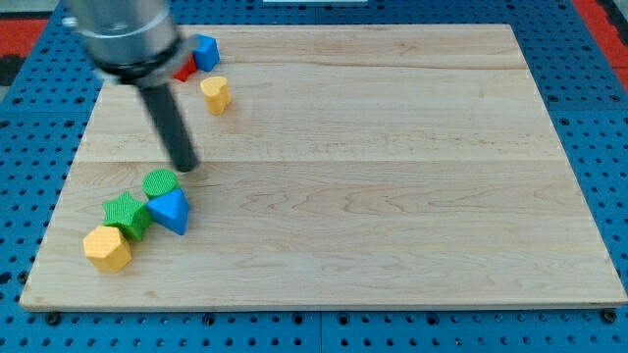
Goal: Slide the yellow heart above the green circle
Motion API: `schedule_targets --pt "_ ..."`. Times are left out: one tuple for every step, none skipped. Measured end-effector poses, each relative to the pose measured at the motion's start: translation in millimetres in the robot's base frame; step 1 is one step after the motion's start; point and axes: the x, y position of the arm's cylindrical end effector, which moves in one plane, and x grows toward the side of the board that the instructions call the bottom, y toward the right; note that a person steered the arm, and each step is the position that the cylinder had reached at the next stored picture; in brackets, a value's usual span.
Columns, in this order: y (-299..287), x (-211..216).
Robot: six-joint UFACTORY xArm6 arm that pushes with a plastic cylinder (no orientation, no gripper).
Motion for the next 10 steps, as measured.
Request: schedule_targets --pt "70.6 -48.2" --pt "64.6 -112.0" --pt "32.3 -144.5" --pt "-6.4 -108.6" --pt "-21.2 -64.4" --pt "-8.2 -70.2" --pt "-5.3 -109.7" --pt "-50.1 -117.9" --pt "-70.7 -66.1" --pt "-70.7 -26.4"
